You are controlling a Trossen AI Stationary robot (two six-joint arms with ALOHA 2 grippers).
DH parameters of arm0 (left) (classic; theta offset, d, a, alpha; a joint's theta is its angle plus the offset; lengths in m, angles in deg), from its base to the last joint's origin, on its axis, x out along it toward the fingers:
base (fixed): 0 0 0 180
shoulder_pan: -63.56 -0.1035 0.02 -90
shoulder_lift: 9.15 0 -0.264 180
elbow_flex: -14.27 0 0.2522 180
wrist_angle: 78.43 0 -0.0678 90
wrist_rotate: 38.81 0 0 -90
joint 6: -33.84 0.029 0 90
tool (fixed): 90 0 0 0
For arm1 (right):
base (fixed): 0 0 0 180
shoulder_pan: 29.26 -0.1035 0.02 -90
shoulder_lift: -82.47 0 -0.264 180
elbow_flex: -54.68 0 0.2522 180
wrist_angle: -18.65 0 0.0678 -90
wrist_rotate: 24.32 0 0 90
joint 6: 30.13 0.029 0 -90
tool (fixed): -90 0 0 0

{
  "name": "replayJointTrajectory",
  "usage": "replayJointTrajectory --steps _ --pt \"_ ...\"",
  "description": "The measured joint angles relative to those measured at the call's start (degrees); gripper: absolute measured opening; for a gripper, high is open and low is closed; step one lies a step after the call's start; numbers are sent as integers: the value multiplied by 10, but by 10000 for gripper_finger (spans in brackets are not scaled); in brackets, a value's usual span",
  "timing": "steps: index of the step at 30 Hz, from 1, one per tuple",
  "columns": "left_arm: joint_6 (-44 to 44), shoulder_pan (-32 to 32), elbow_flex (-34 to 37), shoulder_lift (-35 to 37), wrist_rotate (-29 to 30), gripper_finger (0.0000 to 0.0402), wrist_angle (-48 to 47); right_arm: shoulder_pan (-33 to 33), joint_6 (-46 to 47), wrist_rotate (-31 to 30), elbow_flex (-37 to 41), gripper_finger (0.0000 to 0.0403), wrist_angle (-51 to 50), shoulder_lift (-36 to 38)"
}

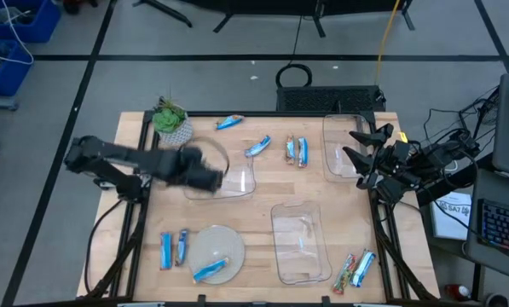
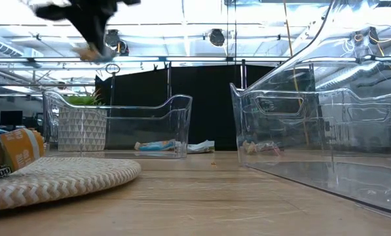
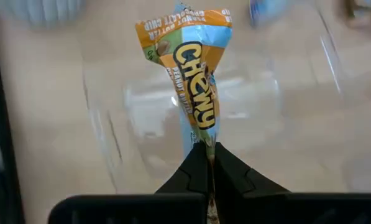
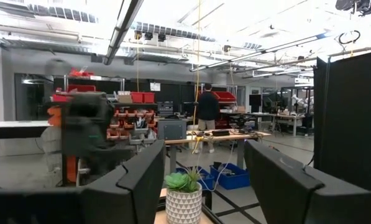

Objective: Pick and place Granola Bars by type
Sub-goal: Put the yellow granola bar into the top left transparent bin, then put the top right yellow granola bar into the top left transparent bin

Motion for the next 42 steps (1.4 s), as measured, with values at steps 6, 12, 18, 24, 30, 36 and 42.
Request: replayJointTrajectory --steps 6,12,18,24,30,36,42 --pt "209 -135 69 -13 -60 6 125 0 17 -1 0 210 -3 -6" --pt "241 -146 154 -24 -106 6 200 0 68 0 0 210 -23 -15" --pt "250 -130 203 -26 -128 5 241 -1 211 40 0 210 -181 -15" --pt "259 -131 251 -29 -149 5 300 -1 353 152 0 210 -341 -32" --pt "289 -136 261 -29 -184 73 326 11 311 155 0 210 -307 -55" --pt "300 -135 261 -29 -233 151 368 102 351 118 0 210 -274 -115" --pt "261 -130 227 -29 -292 205 380 216 357 133 -77 210 -264 -253"
